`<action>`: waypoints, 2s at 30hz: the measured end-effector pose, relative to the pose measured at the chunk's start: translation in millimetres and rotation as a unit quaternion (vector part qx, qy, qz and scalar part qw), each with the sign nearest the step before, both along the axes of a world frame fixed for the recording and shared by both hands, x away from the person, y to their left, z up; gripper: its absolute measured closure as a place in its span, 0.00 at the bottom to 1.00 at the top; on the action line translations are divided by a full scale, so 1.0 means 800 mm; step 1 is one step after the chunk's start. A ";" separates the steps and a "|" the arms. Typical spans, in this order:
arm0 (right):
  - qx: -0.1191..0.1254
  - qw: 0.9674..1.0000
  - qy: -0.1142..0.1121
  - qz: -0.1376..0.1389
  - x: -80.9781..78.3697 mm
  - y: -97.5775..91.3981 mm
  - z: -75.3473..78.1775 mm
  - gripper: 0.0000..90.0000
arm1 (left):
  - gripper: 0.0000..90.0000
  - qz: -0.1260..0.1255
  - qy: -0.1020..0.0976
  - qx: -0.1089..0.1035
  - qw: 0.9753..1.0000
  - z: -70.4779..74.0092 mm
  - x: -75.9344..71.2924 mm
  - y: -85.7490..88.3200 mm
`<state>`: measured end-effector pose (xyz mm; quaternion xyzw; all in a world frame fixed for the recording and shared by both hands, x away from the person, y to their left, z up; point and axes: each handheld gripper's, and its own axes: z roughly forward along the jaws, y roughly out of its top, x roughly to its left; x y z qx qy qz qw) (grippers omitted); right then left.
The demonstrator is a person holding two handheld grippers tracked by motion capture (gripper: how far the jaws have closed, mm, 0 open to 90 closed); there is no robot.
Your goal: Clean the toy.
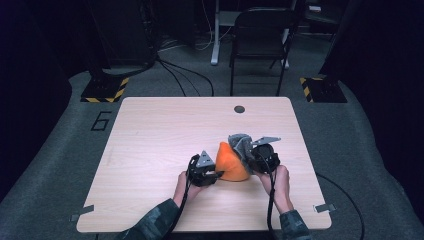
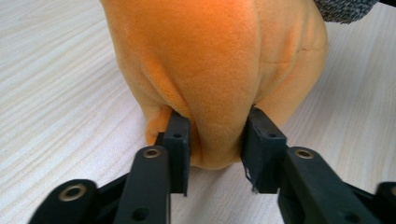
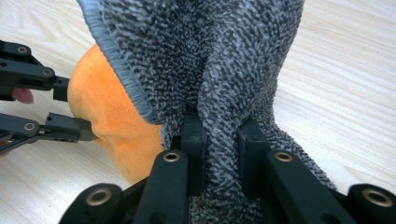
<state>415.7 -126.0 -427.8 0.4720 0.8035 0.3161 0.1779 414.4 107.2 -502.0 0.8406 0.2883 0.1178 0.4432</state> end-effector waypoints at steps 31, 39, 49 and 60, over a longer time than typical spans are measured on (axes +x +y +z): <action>0.001 1.000 0.009 -0.007 0.009 -0.006 -0.008 0.86 | 0.17 -0.060 -0.113 0.079 0.989 -0.020 0.005 -0.004; 0.005 1.000 0.010 -0.009 0.010 -0.007 -0.010 0.86 | 0.33 -0.067 -0.181 0.107 0.975 -0.027 -0.006 -0.010; 0.032 0.999 0.000 -0.013 0.009 -0.022 0.000 0.86 | 0.72 -0.055 -0.194 0.109 0.973 -0.026 -0.010 -0.015; 0.051 0.992 0.034 -0.112 0.021 -0.111 -0.024 0.85 | 0.78 -0.047 -0.181 0.097 0.977 -0.028 -0.008 -0.013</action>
